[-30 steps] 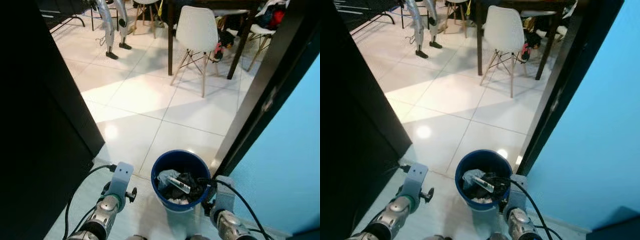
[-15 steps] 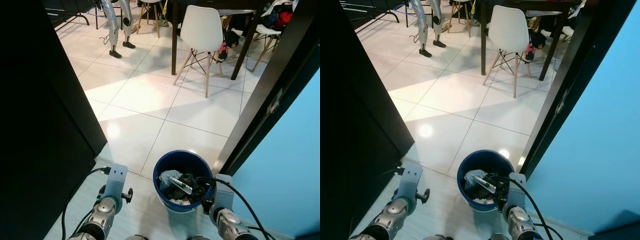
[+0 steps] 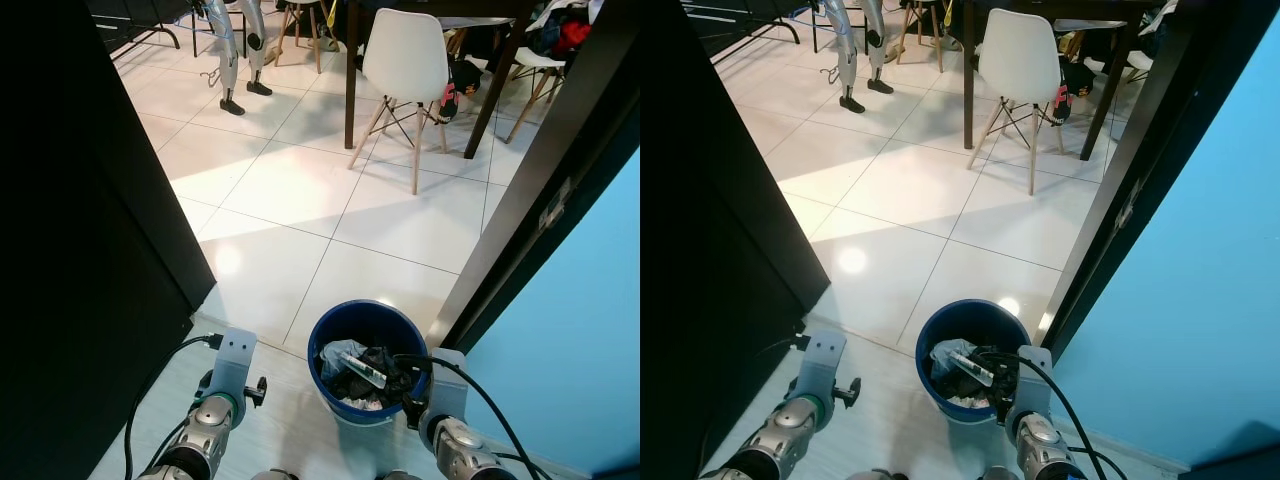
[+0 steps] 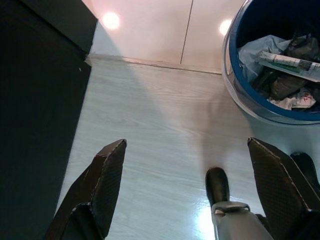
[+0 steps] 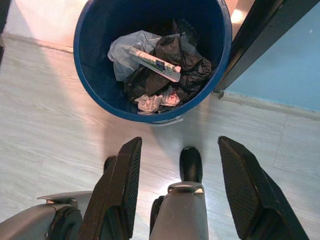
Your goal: Clean up the room
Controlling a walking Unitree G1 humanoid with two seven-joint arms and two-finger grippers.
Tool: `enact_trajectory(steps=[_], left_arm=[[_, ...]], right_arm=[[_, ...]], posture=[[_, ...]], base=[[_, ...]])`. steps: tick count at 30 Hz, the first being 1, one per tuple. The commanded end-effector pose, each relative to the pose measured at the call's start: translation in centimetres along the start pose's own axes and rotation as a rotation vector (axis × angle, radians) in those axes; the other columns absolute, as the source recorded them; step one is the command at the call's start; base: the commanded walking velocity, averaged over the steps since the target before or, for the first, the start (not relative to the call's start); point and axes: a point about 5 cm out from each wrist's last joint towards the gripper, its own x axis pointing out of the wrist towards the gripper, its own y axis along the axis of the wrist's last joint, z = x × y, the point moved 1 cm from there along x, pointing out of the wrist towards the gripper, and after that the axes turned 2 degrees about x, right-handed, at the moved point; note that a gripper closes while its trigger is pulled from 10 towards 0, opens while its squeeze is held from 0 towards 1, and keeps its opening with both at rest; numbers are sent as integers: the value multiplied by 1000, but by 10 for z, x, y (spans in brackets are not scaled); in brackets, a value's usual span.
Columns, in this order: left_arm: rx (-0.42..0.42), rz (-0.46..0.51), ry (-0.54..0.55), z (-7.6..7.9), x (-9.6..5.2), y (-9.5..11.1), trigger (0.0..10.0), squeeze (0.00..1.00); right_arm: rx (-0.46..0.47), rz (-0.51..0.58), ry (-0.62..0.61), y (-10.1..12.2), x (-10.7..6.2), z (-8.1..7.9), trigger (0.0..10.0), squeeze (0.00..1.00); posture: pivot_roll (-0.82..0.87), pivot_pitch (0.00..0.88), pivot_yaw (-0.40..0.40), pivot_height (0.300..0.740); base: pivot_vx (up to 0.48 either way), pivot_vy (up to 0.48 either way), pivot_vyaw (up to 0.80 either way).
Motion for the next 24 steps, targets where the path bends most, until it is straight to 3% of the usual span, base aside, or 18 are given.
enact_trajectory(steps=[1, 24], left_arm=[[3, -29, -5, 0, -1, -6, 10000, 0], [14, -45, -28, 4, -1, -10, 10000, 0]], right_arm=[[1, -32, -3, -8, -1, 1, 10000, 0], [-67, -67, 18, -15, -2, -2, 10000, 0]], posture=[[130, 25, 116, 740], [101, 12, 95, 740]], base=[[0, 0, 0], [0, 0, 0]])
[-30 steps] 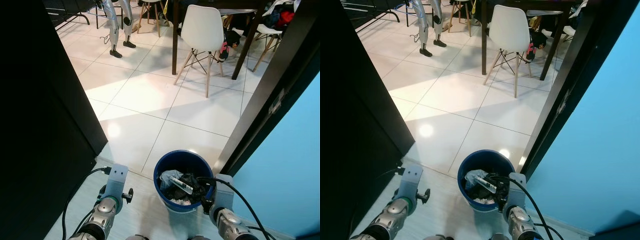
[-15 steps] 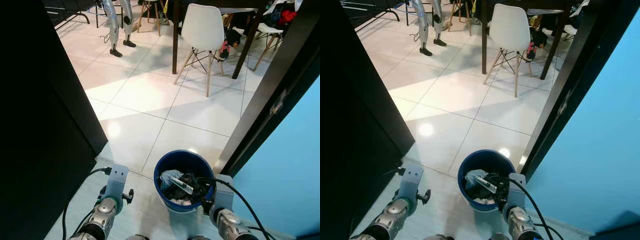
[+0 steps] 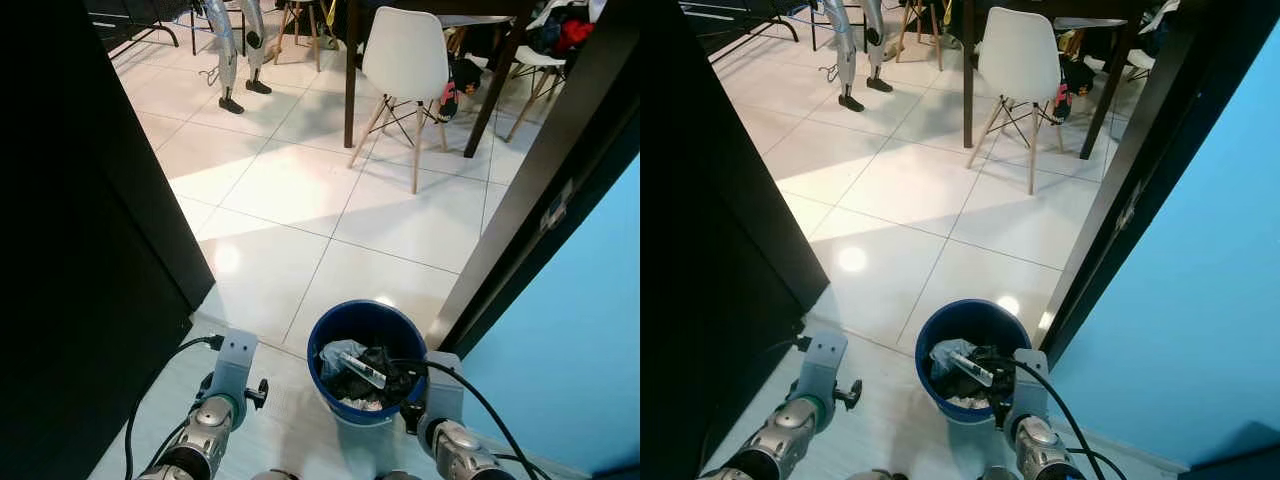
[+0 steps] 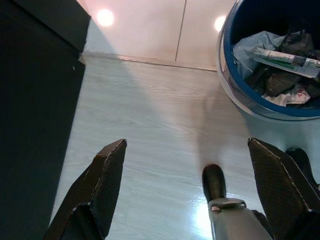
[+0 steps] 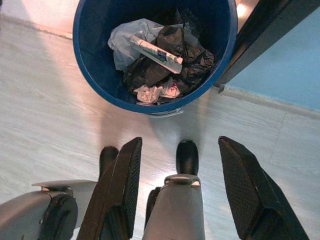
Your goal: Clean up the room
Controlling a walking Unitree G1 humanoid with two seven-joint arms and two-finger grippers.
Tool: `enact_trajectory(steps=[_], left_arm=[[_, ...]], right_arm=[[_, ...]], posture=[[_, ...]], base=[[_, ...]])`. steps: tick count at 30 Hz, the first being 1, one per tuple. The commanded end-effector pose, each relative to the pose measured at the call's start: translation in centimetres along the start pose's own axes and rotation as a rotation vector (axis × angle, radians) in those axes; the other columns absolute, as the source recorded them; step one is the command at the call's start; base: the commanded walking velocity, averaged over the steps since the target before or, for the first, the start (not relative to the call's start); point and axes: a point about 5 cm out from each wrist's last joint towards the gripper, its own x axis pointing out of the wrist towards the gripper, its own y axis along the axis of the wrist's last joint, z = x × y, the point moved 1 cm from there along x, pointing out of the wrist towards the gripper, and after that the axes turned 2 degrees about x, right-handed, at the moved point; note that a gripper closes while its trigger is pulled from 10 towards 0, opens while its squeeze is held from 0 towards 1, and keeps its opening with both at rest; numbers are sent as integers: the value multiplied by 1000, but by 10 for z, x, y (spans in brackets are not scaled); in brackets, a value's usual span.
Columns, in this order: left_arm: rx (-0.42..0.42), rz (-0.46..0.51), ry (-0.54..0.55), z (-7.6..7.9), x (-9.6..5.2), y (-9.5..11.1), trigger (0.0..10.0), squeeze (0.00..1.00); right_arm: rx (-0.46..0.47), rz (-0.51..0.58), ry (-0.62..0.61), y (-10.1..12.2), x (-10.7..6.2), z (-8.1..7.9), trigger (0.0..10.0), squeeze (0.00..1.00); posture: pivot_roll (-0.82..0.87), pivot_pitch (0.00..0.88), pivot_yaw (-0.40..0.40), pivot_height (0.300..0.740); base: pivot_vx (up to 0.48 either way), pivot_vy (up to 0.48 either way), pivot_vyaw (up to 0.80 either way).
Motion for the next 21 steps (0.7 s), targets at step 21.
enact_trajectory(steps=[21], left_arm=[[2, -35, -11, 3, -2, -10, 10000, 0]], right_arm=[[-55, 4, 34, -1, 0, -4, 10000, 0]], posture=[[90, 46, 92, 740]], base=[[0, 0, 0]])
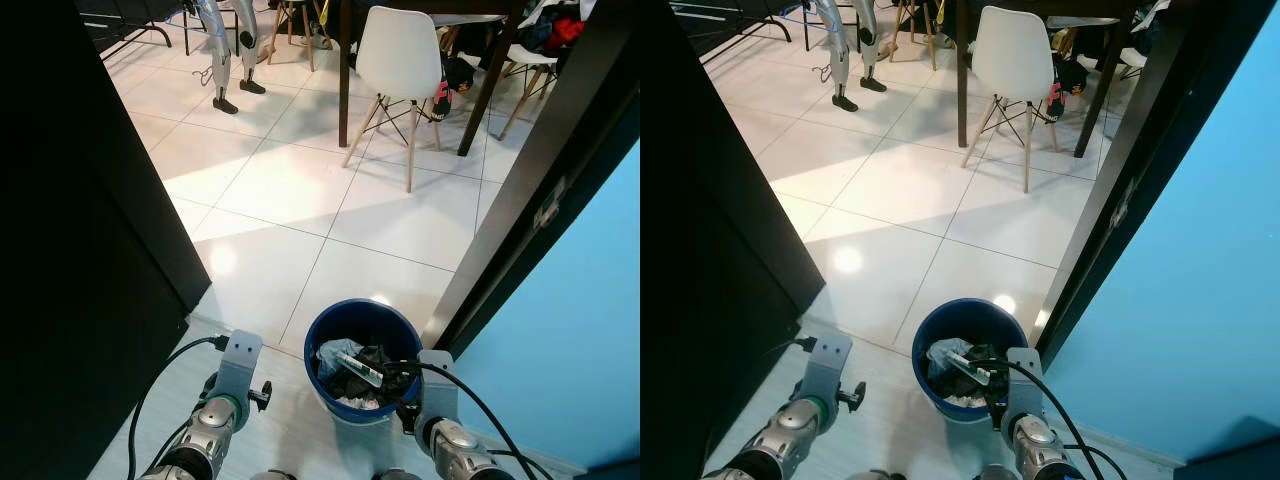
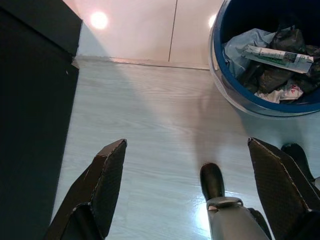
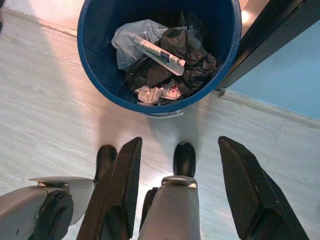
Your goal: Clean up the room
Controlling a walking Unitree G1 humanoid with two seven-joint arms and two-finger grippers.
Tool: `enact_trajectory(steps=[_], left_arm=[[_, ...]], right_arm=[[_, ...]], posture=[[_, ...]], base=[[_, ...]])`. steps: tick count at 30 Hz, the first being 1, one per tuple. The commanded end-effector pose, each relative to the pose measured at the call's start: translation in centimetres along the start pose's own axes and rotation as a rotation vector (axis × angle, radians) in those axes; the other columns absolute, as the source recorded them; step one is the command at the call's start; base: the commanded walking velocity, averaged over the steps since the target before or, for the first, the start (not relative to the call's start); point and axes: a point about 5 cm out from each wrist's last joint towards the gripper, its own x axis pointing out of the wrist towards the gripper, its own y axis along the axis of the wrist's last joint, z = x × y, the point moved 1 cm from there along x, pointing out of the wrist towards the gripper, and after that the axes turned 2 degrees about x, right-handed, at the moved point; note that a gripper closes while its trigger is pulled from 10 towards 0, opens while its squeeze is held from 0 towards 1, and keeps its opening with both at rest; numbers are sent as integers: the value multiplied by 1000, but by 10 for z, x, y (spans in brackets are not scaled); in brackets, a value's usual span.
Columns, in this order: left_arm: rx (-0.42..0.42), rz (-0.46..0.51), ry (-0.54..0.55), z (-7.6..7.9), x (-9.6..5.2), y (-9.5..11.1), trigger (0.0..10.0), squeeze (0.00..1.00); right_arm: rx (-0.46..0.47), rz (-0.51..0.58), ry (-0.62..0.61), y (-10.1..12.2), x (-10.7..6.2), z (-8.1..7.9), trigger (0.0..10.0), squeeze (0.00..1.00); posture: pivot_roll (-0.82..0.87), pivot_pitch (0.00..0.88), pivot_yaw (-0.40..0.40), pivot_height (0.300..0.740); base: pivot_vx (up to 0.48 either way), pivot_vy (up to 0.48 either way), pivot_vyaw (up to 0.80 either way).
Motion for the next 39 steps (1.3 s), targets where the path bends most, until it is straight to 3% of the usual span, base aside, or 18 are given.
enact_trajectory(steps=[1, 21, 33, 39], left_arm=[[-18, -34, 5, 0, -2, -9, 10000, 0], [-8, -26, 2, -1, 0, -5, 10000, 0], [-12, -9, 9, -8, 0, -2, 10000, 0], [-29, 4, 11, -9, -2, -5, 10000, 0]], right_arm=[[-6, -5, 4, -3, -1, -1, 10000, 0], [9, -8, 2, -1, 0, 0, 10000, 0], [8, -16, 27, 0, 1, -8, 10000, 0], [22, -54, 24, -10, -1, -7, 10000, 0]], posture=[[90, 46, 92, 740], [91, 54, 103, 740], [98, 35, 119, 740], [103, 27, 97, 740]], base=[[0, 0, 0], [0, 0, 0], [0, 0, 0], [0, 0, 0]])
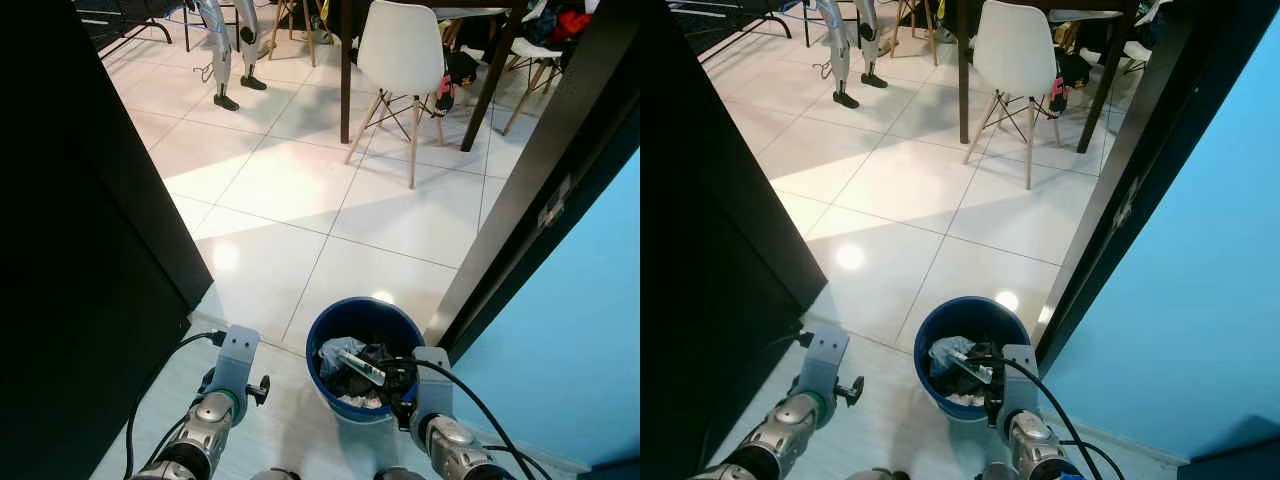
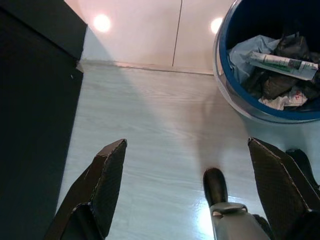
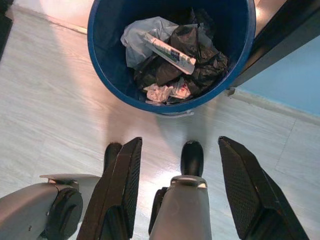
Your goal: Clean up the room
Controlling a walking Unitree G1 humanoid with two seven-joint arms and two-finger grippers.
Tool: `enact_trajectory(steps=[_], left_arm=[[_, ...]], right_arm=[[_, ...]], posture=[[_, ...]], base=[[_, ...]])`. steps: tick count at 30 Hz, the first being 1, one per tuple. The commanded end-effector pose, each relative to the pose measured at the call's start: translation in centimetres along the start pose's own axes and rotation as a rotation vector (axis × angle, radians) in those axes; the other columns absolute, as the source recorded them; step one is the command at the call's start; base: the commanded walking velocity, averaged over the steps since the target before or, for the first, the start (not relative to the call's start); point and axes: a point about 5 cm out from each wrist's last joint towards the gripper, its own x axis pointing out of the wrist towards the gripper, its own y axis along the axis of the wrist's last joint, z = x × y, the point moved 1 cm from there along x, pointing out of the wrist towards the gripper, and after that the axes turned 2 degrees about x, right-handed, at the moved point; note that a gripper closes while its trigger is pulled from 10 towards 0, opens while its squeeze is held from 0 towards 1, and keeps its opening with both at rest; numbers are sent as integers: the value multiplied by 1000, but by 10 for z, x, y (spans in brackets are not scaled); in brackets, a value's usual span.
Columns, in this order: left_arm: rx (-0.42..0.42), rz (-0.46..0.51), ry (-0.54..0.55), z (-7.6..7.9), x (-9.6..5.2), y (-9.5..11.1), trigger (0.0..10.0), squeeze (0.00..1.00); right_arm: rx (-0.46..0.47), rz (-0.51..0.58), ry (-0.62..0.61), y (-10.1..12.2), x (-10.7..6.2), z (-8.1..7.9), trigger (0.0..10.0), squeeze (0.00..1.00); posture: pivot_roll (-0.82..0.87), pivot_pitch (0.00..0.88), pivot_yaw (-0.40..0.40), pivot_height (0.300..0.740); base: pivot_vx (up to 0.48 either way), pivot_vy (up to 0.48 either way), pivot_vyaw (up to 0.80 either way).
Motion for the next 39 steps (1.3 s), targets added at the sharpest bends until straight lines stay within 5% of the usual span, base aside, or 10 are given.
enact_trajectory(steps=[1, 16, 28, 39], left_arm=[[-24, -26, 10, -4, -3, -13, 10000, 0], [9, -19, 7, 4, -5, -16, 10000, 0], [112, 16, -28, 4, -3, -8, 10000, 0], [92, 17, -15, -1, -4, -9, 10000, 0]], right_arm=[[2, -48, 5, -14, -2, -1, 10000, 0], [-72, -45, 1, -15, -3, 3, 10000, 0], [-45, -35, 12, -12, -2, 1, 10000, 0], [-21, -19, 5, -11, -2, 1, 10000, 0]], posture=[[101, 23, 85, 740], [104, 15, 24, 740], [112, 23, 38, 740], [114, 25, 51, 740]], base=[[0, 0, -800], [0, 0, -800], [0, 0, 0], [0, 0, 0]])
